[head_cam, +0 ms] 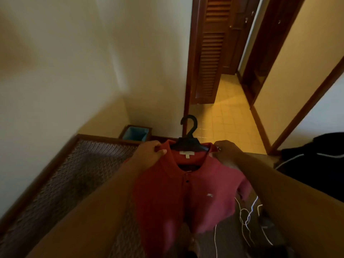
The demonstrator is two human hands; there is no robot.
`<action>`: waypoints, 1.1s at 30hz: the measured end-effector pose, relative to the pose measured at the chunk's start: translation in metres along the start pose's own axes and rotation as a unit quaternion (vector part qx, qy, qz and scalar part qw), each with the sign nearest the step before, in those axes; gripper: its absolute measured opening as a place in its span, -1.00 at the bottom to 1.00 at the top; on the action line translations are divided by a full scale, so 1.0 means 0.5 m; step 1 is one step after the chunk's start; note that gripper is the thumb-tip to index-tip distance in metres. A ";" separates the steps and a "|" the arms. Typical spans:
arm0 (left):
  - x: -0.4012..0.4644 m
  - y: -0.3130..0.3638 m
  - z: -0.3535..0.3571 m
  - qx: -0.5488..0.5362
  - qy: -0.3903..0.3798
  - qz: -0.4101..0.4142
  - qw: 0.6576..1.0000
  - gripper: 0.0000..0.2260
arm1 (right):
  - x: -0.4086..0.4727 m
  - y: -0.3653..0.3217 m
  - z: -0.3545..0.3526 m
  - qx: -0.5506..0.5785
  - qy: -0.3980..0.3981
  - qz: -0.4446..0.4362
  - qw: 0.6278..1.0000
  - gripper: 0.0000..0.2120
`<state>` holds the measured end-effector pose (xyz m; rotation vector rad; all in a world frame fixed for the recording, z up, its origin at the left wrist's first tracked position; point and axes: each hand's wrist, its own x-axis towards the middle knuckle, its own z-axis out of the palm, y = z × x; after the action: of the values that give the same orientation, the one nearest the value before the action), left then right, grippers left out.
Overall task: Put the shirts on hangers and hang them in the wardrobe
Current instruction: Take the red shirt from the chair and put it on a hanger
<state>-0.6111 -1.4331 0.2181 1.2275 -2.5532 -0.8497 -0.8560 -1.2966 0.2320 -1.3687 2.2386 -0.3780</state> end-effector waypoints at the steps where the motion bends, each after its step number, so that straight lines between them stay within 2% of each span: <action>1: 0.046 0.005 0.002 0.000 -0.003 0.008 1.000 -0.83 | 0.037 0.013 -0.013 0.003 0.005 0.001 1.000 -0.91; 14: 0.693 0.163 0.040 -0.017 -0.076 0.016 0.997 -0.88 | 0.528 0.221 -0.285 0.065 0.028 0.067 0.995 -0.87; 18: 0.866 0.214 0.062 -0.021 -0.075 0.043 0.996 -0.89 | 0.653 0.294 -0.356 0.080 0.043 0.091 0.992 -0.92; 23: 1.103 0.261 0.091 -0.041 -0.087 0.058 0.994 -0.87 | 0.832 0.378 -0.444 0.067 0.058 0.124 0.988 -0.80; 26: 1.259 0.297 0.101 -0.051 -0.100 0.077 0.991 -0.89 | 0.949 0.419 -0.510 0.063 0.071 0.133 0.987 -0.85; 29: 1.412 0.342 0.106 -0.056 -0.107 0.094 0.988 -0.83 | 1.057 0.464 -0.579 0.062 0.089 0.143 0.984 -0.92; 33: 1.594 0.411 0.119 -0.026 -0.101 0.124 0.987 -0.80 | 1.186 0.533 -0.667 0.070 0.105 0.165 0.978 -0.89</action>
<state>-1.2810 -1.9149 0.2236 0.8215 -2.7447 -1.0185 -1.4613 -1.7061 0.2345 -0.9000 2.5012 -0.5707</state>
